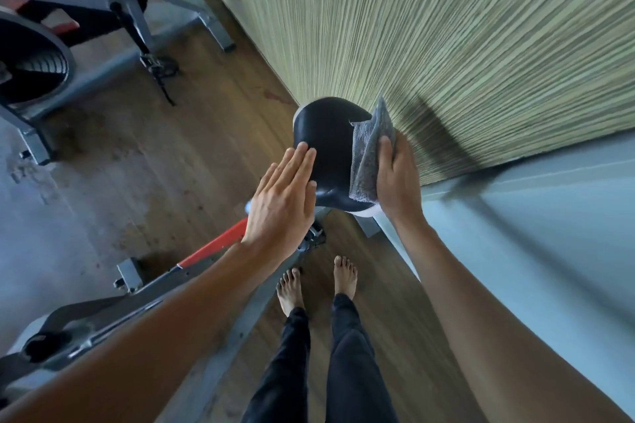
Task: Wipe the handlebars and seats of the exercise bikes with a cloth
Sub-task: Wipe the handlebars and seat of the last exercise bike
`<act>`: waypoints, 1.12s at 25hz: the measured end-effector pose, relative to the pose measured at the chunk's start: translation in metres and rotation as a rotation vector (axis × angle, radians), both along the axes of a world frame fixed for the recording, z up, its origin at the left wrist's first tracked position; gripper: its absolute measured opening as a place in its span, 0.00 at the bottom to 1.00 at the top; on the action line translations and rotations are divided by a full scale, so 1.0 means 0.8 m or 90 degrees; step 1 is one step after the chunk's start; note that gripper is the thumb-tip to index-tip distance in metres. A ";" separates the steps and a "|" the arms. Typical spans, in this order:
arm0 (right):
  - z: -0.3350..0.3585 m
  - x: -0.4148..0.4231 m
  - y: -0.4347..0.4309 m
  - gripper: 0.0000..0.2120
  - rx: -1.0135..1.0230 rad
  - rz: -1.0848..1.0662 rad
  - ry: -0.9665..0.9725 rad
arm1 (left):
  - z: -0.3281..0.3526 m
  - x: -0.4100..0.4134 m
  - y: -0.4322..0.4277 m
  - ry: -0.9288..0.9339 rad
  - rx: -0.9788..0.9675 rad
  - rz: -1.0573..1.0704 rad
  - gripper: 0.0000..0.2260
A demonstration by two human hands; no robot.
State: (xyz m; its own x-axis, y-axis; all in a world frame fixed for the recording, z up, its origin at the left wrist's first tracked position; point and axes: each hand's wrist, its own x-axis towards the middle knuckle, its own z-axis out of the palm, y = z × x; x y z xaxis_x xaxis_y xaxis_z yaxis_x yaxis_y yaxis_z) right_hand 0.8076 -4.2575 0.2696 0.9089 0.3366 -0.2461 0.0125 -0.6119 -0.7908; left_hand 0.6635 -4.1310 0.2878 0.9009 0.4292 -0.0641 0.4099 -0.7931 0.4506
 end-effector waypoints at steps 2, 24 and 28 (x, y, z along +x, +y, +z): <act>0.006 0.011 0.011 0.23 -0.059 0.009 0.013 | 0.001 0.004 -0.007 -0.008 0.031 -0.017 0.22; 0.019 0.085 0.161 0.17 -0.330 0.578 -0.152 | 0.001 0.015 -0.035 0.003 0.055 0.173 0.22; 0.022 0.109 0.128 0.21 -0.246 0.473 0.035 | 0.003 0.014 -0.033 -0.001 0.052 0.169 0.22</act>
State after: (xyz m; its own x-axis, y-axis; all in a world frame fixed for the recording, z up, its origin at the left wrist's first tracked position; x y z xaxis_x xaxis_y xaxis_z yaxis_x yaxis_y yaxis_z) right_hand 0.8947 -4.1547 0.2873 0.4671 0.7256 -0.5053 0.4869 -0.6881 -0.5380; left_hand 0.6749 -4.1573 0.2901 0.7560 0.6543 -0.0185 0.6080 -0.6915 0.3900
